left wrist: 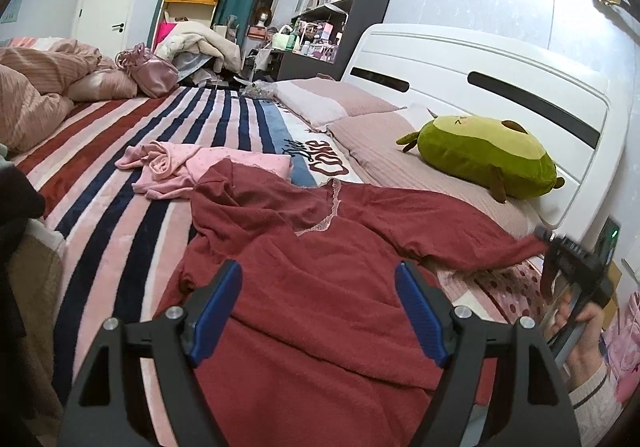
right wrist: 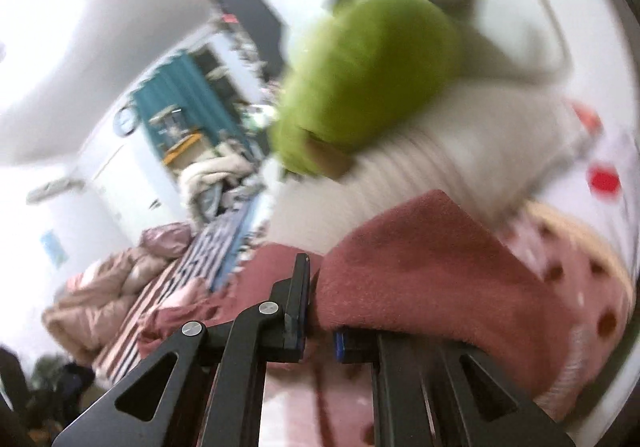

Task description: Fold small clothes

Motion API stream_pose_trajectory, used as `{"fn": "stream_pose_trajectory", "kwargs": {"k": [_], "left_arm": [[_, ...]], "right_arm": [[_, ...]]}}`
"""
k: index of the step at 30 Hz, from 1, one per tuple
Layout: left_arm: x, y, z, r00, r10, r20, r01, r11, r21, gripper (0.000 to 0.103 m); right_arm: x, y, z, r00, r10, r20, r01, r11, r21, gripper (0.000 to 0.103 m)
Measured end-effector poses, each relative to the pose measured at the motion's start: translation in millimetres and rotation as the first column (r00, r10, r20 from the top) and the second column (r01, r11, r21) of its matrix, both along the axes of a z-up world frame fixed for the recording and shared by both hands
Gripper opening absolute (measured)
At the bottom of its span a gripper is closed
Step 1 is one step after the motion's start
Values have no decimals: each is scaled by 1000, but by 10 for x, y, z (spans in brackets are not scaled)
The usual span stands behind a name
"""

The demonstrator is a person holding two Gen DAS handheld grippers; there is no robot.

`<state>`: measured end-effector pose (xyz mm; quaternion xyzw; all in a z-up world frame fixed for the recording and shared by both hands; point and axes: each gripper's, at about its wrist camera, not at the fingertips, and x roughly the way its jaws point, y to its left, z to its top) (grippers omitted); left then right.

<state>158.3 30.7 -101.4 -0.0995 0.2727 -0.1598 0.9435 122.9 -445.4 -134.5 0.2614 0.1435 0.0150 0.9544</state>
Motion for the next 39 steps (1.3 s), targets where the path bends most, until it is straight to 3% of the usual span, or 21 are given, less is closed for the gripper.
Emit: {"fn": "stream_pose_trajectory", "kwargs": {"k": [3,5,7,10,13,15,18,20,23,25,27,34,39], "left_arm": [[-37,46,19,1000,-4,12,4,1000,-3,76],[-66,81,29,1000,-5,20,5,1000,-7,76],[-102,126,37,1000,0,31,0,1000,-9,76],[-182,230,61,999,12,48,-11,1000,-11,78],[-270,357,71,998,18,56,-17,1000,-11,82],[-330,435,55,998,20,55,-20,1000,-5,82],[-380,516,-1,999,24,40,-24,1000,-1,82],[-395,538,-47,999,23,25,-23,1000,1,82],[-390,486,-106,1000,-1,2,1,1000,9,82],[-378,408,-127,1000,-30,-8,30,999,10,82],[-358,251,-153,997,-73,-16,74,997,20,82],[-193,-627,-318,960,-270,-72,275,959,74,82],[51,-1277,-539,933,-328,-148,350,923,160,82]], "right_arm": [[33,297,359,988,133,78,-125,987,-106,5],[87,575,573,960,259,104,-238,954,-180,5],[153,951,717,912,400,87,-366,893,-263,5],[176,1653,694,797,604,-6,-567,746,-349,5],[258,2282,409,659,735,-159,-740,596,-313,5],[304,2658,46,585,756,-293,-810,527,-256,5],[270,2931,-474,516,734,-441,-853,488,-185,7],[283,2967,-728,490,718,-494,-858,497,-129,8],[208,2870,-726,501,725,-472,-848,520,-101,19],[88,2726,-578,530,727,-436,-834,541,-111,40],[-85,2494,-402,567,728,-385,-815,564,-134,48],[-227,1803,-66,722,606,-333,-683,698,-212,49],[-297,1446,-68,758,580,-299,-640,750,-169,49]]}}
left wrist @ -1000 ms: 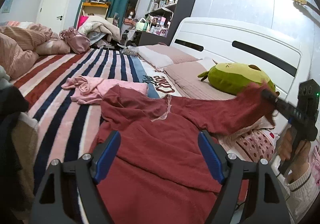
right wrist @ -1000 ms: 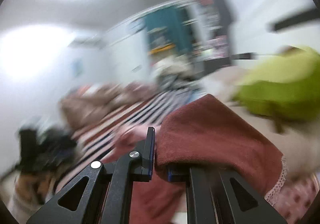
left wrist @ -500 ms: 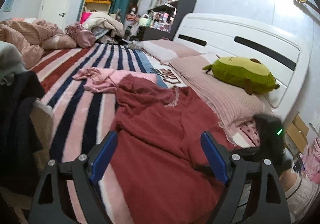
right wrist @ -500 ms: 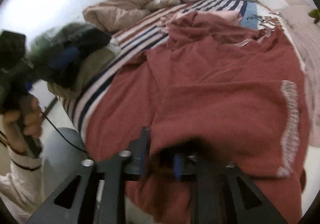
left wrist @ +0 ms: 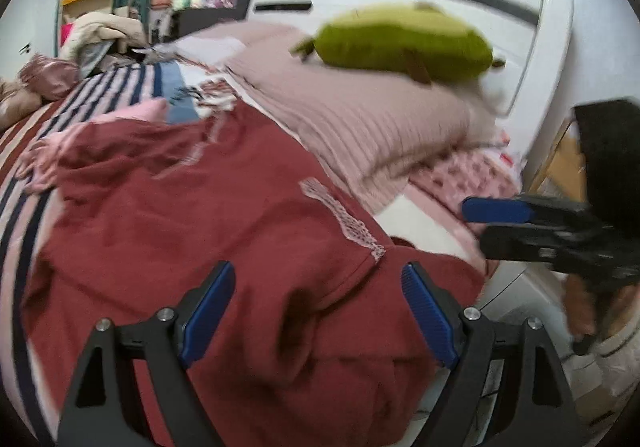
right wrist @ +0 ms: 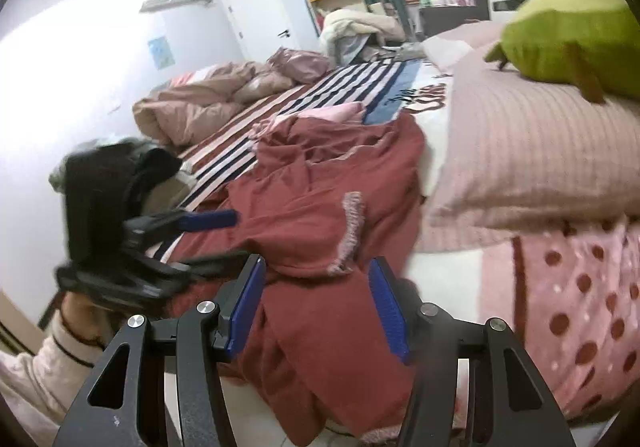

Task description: Fold small clothes

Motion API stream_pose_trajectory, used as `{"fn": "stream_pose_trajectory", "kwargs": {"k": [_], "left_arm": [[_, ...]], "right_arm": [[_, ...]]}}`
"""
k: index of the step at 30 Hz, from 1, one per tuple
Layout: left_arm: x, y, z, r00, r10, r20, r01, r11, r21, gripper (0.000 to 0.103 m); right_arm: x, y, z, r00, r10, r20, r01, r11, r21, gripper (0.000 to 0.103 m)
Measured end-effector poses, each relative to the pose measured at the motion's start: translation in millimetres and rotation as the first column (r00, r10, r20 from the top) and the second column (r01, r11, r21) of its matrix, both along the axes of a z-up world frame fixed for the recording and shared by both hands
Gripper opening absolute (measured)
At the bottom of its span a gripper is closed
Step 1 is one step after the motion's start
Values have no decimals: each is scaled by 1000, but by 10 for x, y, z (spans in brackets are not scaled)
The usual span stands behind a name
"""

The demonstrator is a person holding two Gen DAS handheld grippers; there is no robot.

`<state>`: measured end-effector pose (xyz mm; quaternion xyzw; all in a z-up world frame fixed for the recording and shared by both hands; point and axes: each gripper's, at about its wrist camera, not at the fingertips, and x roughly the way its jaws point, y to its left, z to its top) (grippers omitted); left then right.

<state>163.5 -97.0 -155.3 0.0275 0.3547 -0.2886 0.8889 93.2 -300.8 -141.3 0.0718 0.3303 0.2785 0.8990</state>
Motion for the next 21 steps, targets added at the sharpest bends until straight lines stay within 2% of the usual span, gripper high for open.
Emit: {"fn": "stream_pose_trajectory", "kwargs": {"k": [3,5,6,7,8,10,16,21], "left_arm": [[142,-233,-158,1000,-6,-24,7,998,55,76],[213,-310,-225,999,19,-36,-15,996,86,59],[223,-327,-246,999,27,-40,-23,996,89,54],[215,-323,-246,998,43,-38,-39,995,89,43],[185,-299,-209,998,63,-20,-61,995,80,24],[143,-233,-144,998,67,-5,-67,996,51,6],[-13,124,73,986,163,41,-160,985,-59,4],[-395,692,199,950,303,73,-294,949,-112,4]], "right_arm": [[-18,-61,-46,1000,-7,-6,7,1000,14,49],[-15,-130,-88,1000,-13,-11,13,1000,15,49],[-5,-153,-104,1000,-16,-14,16,1000,18,49],[1,-164,-139,1000,-18,-16,19,1000,23,49],[5,-201,-154,1000,-20,-19,21,999,30,49],[28,-253,-182,999,-27,-23,28,999,47,49],[66,-340,-210,998,-41,-38,45,995,89,49],[55,-358,-258,997,-47,-56,52,996,77,49]]}}
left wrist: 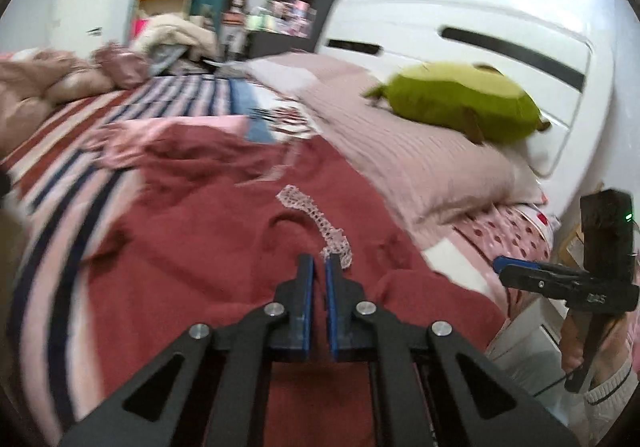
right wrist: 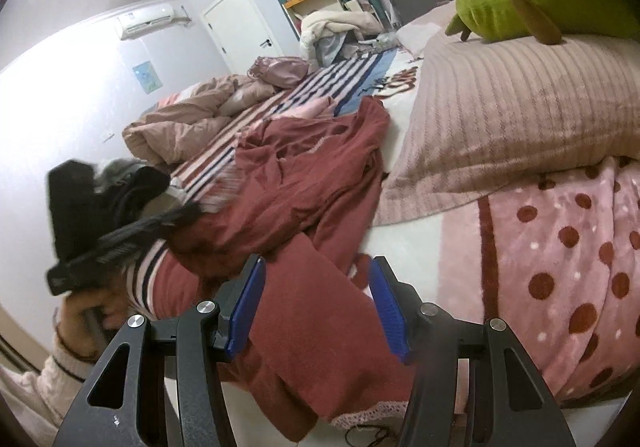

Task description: Fold small clothes

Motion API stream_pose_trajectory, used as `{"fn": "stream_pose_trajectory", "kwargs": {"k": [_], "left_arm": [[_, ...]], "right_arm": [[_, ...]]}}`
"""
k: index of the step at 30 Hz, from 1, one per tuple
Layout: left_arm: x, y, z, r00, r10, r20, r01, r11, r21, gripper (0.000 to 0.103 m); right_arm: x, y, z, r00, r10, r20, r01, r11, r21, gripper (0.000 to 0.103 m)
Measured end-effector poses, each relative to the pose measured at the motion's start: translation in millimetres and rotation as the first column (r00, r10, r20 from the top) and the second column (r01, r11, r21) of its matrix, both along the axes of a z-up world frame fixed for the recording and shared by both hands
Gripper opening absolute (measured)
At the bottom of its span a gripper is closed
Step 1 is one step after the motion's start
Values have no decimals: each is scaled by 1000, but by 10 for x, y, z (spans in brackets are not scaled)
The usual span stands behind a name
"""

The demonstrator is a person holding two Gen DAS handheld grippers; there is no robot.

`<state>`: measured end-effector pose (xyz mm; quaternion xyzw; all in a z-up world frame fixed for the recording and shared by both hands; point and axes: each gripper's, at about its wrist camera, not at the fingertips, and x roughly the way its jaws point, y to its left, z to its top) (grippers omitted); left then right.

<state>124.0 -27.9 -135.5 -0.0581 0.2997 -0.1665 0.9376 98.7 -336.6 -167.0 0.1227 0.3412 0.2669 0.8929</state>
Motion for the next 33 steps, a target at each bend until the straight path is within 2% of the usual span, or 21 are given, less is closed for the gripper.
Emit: {"fn": "stream_pose_trajectory", "kwargs": {"k": [4,8,10,12,13,14,17,18,23,24,25,26,28,30,32,33], "left_arm": [[-298,445,-109,996,65,-58,-65,998,-6,4],[-506,646,-312,988,54,-142,-58,998,-26,4],[-594,712,-426,983,21,-184,-35,997,-71,5],[-673,764,-456,984,-5,-180,-11,996,-92,29],[-695,792,-452,985,-9,-171,-7,996,-94,51],[-701,816,-428,987,-17,-161,0,995,-103,63],[-687,889,-344,989,-60,-139,35,983,-179,71],[-674,896,-325,990,-57,-132,33,983,-178,73],[-513,787,-385,986,-48,-160,38,997,-69,74],[-487,788,-407,985,-46,-166,36,997,-63,74],[-464,782,-432,984,-42,-171,33,998,-56,74],[-446,775,-448,984,-39,-173,30,998,-51,74],[-441,791,-455,985,-28,-171,20,999,-49,74],[-460,824,-444,986,-21,-166,12,999,-53,74],[-473,871,-437,986,-10,-164,2,999,-51,74],[-478,901,-437,986,-2,-165,-6,999,-50,74]], "right_arm": [[30,19,-139,997,9,-71,-14,997,-70,49],[43,51,-296,992,5,-126,-23,990,-137,50],[18,71,-316,992,15,-124,-33,989,-145,51],[7,106,-325,991,27,-130,-48,985,-163,51],[0,144,-329,989,41,-139,-66,981,-184,51],[-10,178,-336,988,56,-147,-85,976,-200,50],[-40,278,-350,973,118,-198,-161,963,-217,49],[-54,315,-360,968,130,-212,-179,956,-231,49],[-107,491,-394,972,119,-201,-185,918,-351,51],[-128,538,-393,977,110,-182,-175,904,-391,41],[-142,554,-397,980,104,-169,-167,894,-416,12],[-150,570,-396,979,110,-170,-174,887,-427,0],[-167,557,-355,975,133,-178,-192,908,-372,1],[-215,558,-247,966,183,-180,-227,936,-268,1],[-289,575,-97,947,271,-173,-291,951,-106,1],[-323,598,-51,938,300,-171,-313,948,-53,1]]}}
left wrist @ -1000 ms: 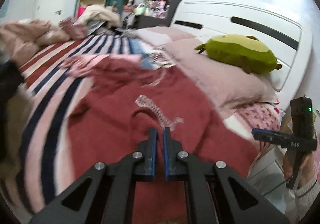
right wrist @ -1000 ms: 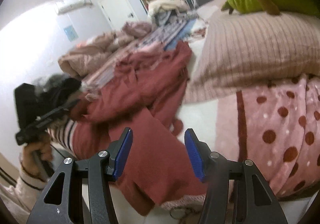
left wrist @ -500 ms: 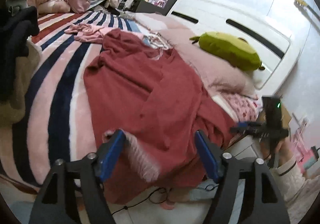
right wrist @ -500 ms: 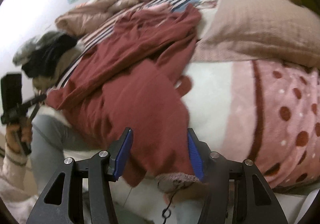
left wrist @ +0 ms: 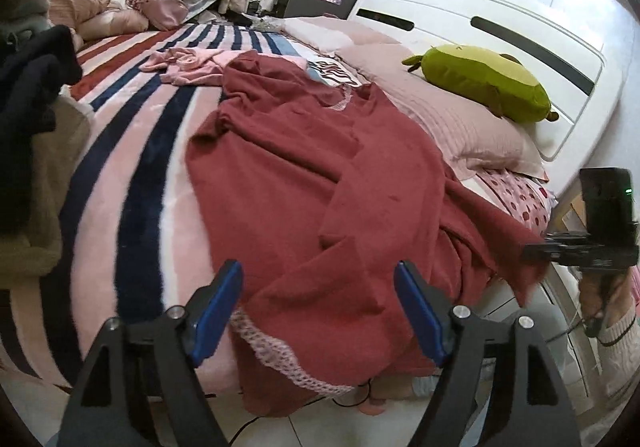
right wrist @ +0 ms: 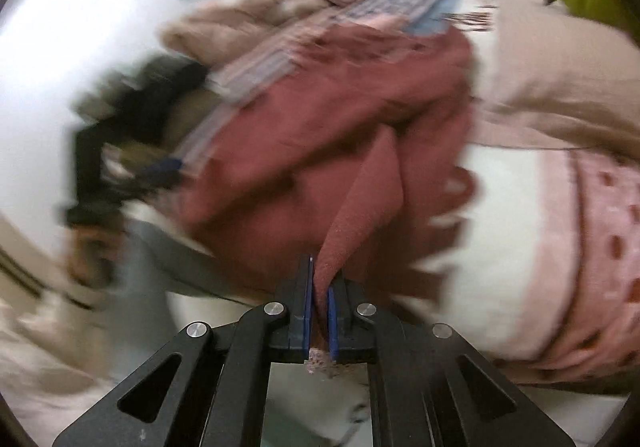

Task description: Fold small clothes

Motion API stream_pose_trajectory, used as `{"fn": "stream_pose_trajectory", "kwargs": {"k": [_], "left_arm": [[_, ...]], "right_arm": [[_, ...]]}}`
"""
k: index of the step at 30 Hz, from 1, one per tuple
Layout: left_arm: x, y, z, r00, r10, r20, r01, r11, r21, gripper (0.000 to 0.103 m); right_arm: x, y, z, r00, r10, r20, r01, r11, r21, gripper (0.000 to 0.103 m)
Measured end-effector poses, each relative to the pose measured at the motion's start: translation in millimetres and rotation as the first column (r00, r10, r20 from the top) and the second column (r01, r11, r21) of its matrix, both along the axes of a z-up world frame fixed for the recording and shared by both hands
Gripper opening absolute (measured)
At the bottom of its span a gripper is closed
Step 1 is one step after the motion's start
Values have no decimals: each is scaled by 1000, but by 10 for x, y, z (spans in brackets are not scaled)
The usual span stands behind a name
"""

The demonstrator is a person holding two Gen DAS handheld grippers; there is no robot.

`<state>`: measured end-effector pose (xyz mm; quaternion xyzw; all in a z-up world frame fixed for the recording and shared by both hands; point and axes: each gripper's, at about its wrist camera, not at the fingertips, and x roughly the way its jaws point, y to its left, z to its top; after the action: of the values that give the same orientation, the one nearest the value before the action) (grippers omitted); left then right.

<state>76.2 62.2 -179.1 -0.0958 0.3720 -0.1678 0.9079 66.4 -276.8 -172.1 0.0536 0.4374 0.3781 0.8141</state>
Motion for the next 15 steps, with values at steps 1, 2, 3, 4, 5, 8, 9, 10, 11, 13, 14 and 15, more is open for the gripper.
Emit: {"fn": "stream_pose_trajectory", "kwargs": {"k": [1,2,3,4,5,8,9,10,11,13,14,15], "left_arm": [[-5,29,-1,1000,9,-1,-9,1000,-2,74],[-11,62,-5,1000,17,-4,-17,1000,-7,74],[-13,80,-6,1000,22,-5,-22,1000,-10,74],[-22,106,-11,1000,27,-7,-27,1000,-12,74],[-26,122,-14,999,31,-8,-31,999,-11,74],[-45,157,-41,999,34,-23,-34,999,-4,75],[-46,158,-65,999,22,-40,-22,1000,-3,75],[-50,155,-89,998,6,-55,-6,1000,-4,78],[-63,157,-117,998,-8,-66,7,1000,-11,80],[-78,179,-167,996,-10,-86,8,1000,-24,81],[-80,202,-196,995,3,-97,-5,1000,-20,81],[-87,213,-210,995,11,-100,-13,1000,-17,81]], "right_arm": [[-17,35,26,1000,19,-9,-19,999,26,1],[-34,66,42,999,36,-15,-35,998,47,1],[-37,92,32,998,58,-36,-55,995,87,1],[-24,103,10,996,68,-52,-62,992,109,1],[2,109,-47,996,65,-67,-57,992,113,1],[111,72,-294,995,-10,-95,10,1000,-5,3],[141,42,-391,993,-37,-115,31,998,-49,4],[166,33,-449,990,-52,-131,43,996,-74,4],[186,-1,-516,987,-64,-146,51,994,-92,2],[184,-79,-549,984,-65,-168,55,997,-62,8],[187,-107,-554,982,-84,-167,70,994,-89,19],[189,-137,-561,982,-104,-155,84,988,-129,39]]}}
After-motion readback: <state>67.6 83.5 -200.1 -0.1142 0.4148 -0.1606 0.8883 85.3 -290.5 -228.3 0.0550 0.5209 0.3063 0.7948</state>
